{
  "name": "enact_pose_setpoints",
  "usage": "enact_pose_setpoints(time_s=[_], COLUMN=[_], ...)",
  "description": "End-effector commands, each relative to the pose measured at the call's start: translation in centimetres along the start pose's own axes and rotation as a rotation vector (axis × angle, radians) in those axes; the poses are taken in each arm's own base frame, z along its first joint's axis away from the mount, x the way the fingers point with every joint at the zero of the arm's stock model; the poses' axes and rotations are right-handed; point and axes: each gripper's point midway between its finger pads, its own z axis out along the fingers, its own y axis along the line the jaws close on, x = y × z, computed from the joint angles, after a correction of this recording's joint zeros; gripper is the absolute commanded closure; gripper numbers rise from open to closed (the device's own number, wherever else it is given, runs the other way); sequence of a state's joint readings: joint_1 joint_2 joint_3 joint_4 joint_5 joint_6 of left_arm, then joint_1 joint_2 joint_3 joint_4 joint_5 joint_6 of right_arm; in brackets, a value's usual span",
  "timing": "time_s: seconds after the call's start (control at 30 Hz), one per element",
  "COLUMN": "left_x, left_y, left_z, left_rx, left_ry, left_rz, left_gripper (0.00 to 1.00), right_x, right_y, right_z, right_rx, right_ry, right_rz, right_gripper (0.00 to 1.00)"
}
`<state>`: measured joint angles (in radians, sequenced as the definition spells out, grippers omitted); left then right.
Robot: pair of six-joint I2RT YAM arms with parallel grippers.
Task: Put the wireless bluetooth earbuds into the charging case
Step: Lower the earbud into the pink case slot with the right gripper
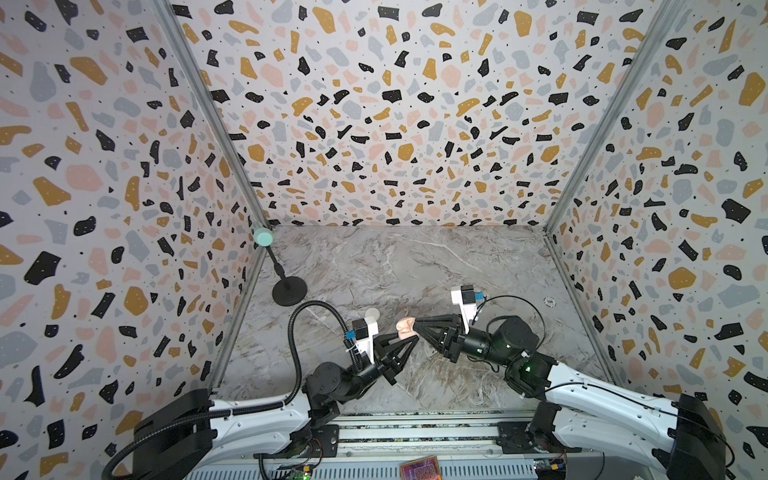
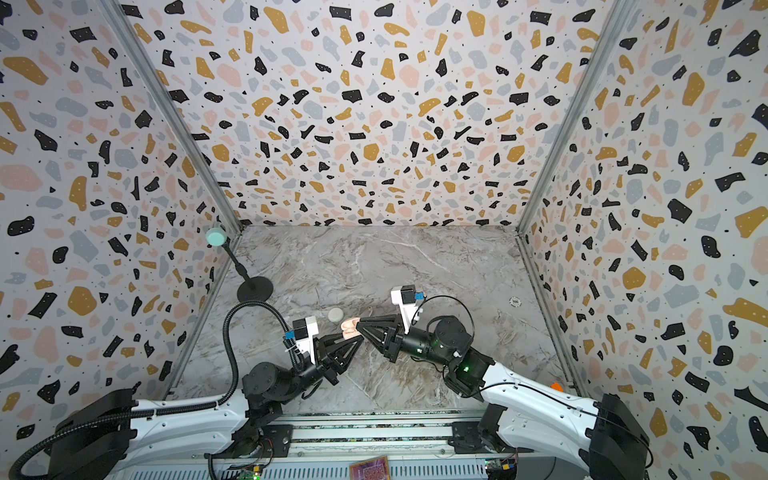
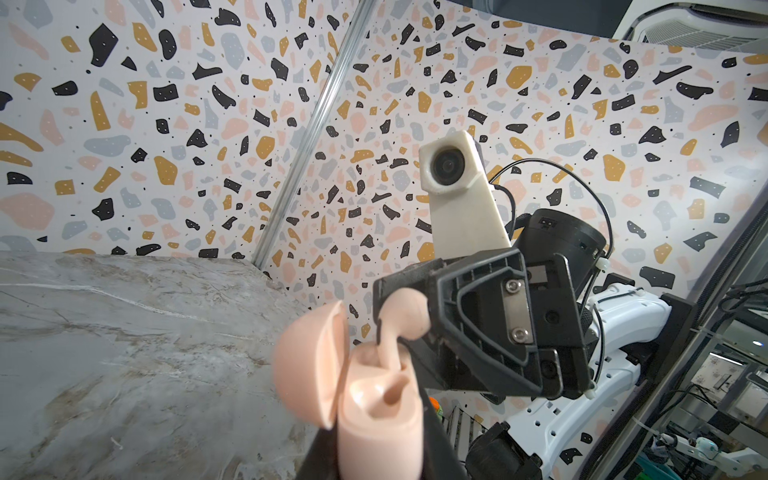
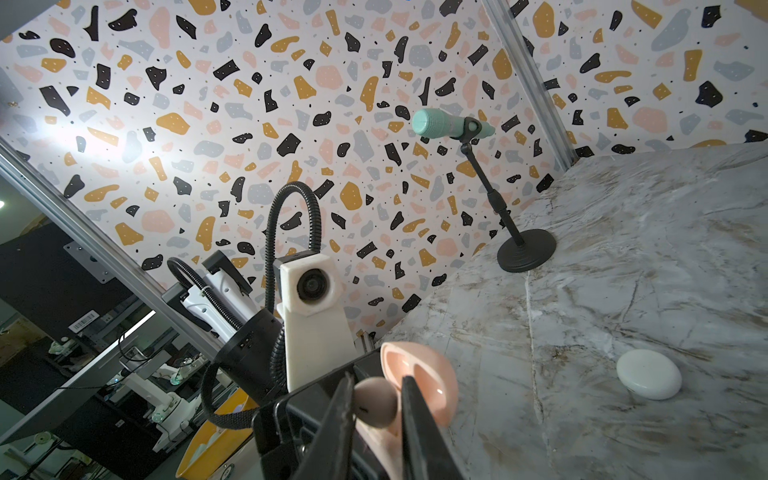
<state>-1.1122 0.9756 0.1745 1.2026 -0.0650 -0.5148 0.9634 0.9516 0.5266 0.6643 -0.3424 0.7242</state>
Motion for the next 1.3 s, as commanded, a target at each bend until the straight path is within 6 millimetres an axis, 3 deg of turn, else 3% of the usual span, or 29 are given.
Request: enact_pose_setpoints(time_s=[0.0, 0.9, 1.27], left_x=[-2.97, -2.88, -2.58], left_y=[-2.05, -2.73, -2.77], left_z=[-0.14, -0.30, -0.25], left_rx=[0.082, 0.114, 0.114], left_ry=[-0.109, -0.108, -0.096], left_rz=[0.014, 0.020, 0.038], left_gripper=[1.00, 1.00, 1.00], right_x=[0.12, -0.24, -0.30], right_y=[-0.08, -0.47, -0.07], right_z=[0.09, 0.02, -0.06], right_rx=[0.024, 0.062, 0.054], right_ry=[0.025, 0.022, 0.036], right_rz=[-0.004, -0.017, -0.037], right_gripper=[0.77, 0.70, 0.72])
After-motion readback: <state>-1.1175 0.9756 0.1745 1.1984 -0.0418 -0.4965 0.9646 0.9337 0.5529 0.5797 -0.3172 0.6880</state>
